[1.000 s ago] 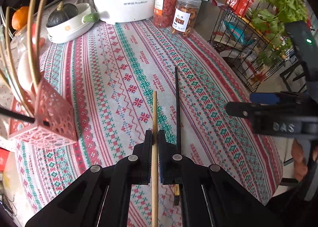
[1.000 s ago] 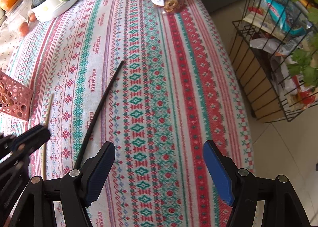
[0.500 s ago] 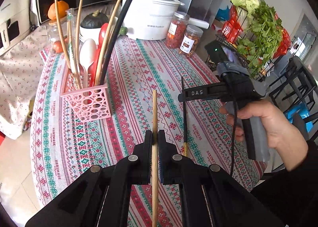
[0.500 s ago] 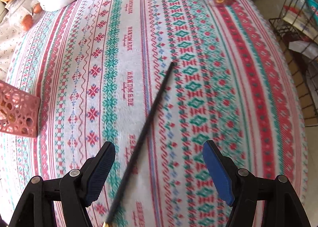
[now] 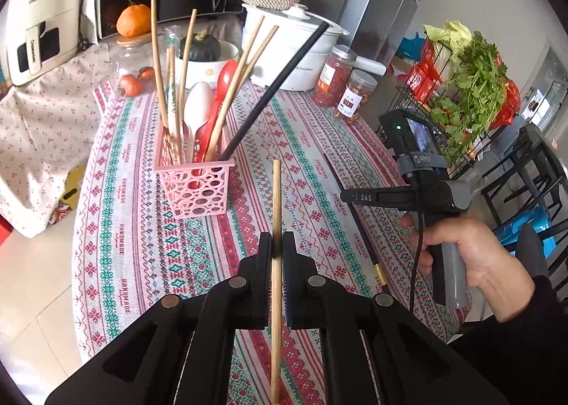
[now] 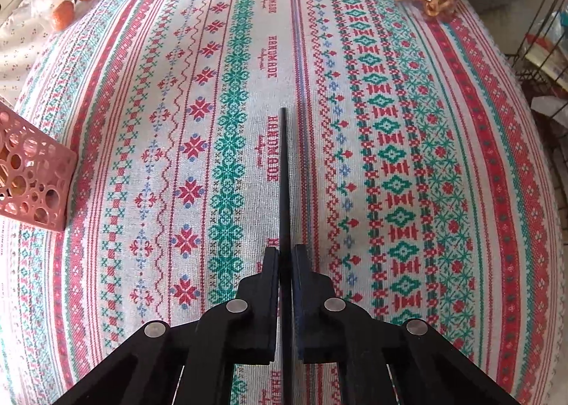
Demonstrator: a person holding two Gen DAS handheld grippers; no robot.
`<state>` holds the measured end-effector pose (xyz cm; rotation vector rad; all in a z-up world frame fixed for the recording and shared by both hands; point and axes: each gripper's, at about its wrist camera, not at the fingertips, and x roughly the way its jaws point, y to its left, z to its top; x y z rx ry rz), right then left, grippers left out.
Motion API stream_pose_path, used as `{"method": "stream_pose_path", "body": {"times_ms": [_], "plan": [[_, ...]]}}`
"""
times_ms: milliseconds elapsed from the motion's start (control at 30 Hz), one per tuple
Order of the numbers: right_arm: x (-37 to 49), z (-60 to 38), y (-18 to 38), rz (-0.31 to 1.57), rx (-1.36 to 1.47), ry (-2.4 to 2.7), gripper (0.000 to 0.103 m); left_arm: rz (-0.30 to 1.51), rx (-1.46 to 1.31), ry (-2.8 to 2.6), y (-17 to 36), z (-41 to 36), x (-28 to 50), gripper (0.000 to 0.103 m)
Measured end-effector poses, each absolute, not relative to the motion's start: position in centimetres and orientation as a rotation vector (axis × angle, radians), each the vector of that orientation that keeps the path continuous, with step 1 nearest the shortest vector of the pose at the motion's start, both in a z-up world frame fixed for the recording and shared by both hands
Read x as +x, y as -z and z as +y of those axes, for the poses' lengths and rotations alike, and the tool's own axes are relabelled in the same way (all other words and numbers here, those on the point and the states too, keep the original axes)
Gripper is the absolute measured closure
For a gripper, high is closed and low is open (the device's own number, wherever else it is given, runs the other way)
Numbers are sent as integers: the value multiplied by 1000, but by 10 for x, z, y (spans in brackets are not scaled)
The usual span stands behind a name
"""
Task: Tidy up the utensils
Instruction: 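Lower the wooden chopstick into the pink basket, open the left tool while the right tool carries the black chopstick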
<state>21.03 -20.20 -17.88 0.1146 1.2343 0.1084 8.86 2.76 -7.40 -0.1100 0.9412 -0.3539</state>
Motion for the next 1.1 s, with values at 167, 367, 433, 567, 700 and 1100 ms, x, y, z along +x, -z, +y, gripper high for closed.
{"method": "stream_pose_path", "body": {"times_ms": [167, 367, 433, 567, 700, 1100], "plan": [[186, -212, 143, 1124, 187, -176, 98, 881, -130, 332, 57, 42, 83, 98], [158, -196, 85, 961, 173, -240, 98, 806, -168, 301, 34, 59, 82, 98], [150, -190, 68, 907, 160, -261, 98, 771, -171, 287, 24, 63, 81, 98], [135, -184, 39, 792, 145, -299, 98, 677, -173, 258, 2, 72, 74, 98], [124, -177, 13, 702, 145, -318, 98, 566, -187, 227, -22, 85, 67, 98], [123, -168, -21, 627, 170, -366, 98, 379, -195, 117, -53, 105, 83, 98]]}}
